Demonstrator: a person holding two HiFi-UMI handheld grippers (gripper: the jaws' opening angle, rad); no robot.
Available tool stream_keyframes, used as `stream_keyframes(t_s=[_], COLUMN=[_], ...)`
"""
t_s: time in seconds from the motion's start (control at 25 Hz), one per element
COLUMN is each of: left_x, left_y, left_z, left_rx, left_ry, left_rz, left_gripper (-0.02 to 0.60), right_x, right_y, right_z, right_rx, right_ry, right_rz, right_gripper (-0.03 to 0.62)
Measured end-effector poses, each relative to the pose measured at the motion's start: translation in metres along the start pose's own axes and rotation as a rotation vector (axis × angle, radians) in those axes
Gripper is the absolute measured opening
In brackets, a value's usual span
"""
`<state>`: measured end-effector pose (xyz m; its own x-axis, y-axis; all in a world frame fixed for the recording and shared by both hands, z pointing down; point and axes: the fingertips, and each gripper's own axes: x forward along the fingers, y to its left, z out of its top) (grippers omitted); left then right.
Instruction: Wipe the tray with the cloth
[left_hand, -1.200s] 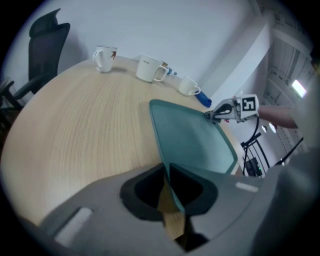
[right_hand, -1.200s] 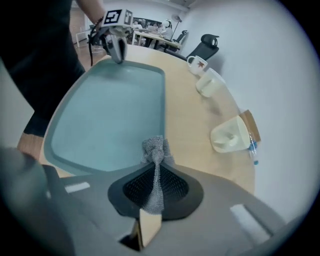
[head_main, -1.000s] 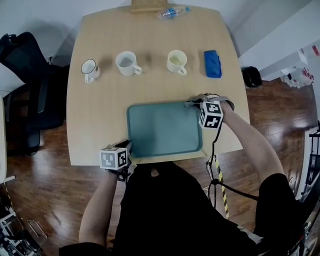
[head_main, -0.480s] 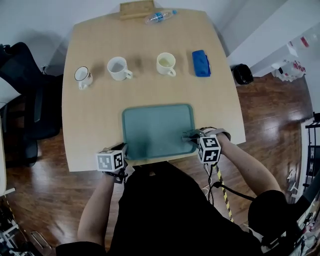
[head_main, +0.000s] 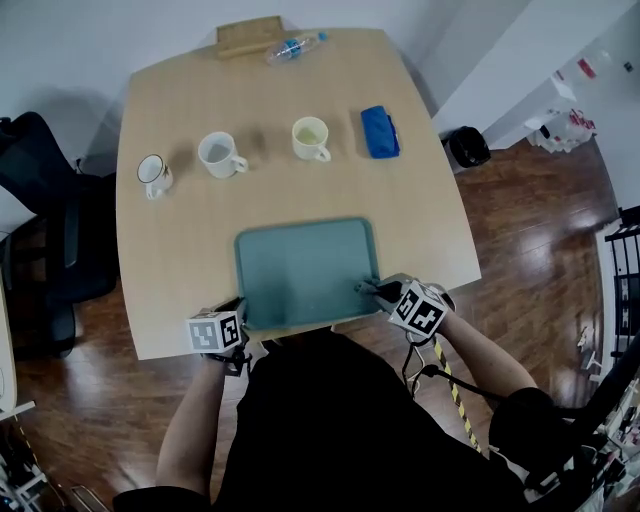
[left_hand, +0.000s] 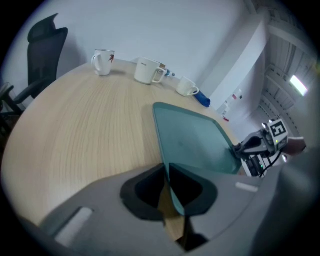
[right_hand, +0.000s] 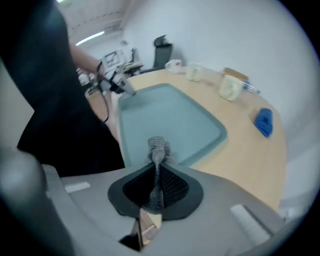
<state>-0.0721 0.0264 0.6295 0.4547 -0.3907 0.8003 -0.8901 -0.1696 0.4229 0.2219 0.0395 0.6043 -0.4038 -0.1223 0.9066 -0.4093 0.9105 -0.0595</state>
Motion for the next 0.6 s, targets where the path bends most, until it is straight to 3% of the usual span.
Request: stream_keyframes(t_s=[0.16,0.28,0.44,0.6], left_x=[-0.001,-0.002,-0.003,-0.021], left_y=[0.002,0.003,0.002,0.013], left_z=[0.0,0.001,0.002,0.016], left_rx=[-0.051,-0.065,-0.085,-0.193], left_ry=[-0.027,-0.043,-0.065,-0.2], left_rz=[0.004,0.026,0.05,0.091], left_gripper=[0.037,0.035,0.034,0.077], right_x=[-0.02,-0.028,-0.008,-0.009], right_y=[-0.068,-0.106,-0.108,-0.102], right_z=[-0.023,-0.049,-0.079,-0.078], right_rx=[0.417,0.669,0.845,0.909], right_ry=[-0.135,-0.161,-0.121,-0.214], right_rz=[-0.218,-0.313,-0.286,-0.31], right_gripper=[0.026,0.028,0.059,0.144])
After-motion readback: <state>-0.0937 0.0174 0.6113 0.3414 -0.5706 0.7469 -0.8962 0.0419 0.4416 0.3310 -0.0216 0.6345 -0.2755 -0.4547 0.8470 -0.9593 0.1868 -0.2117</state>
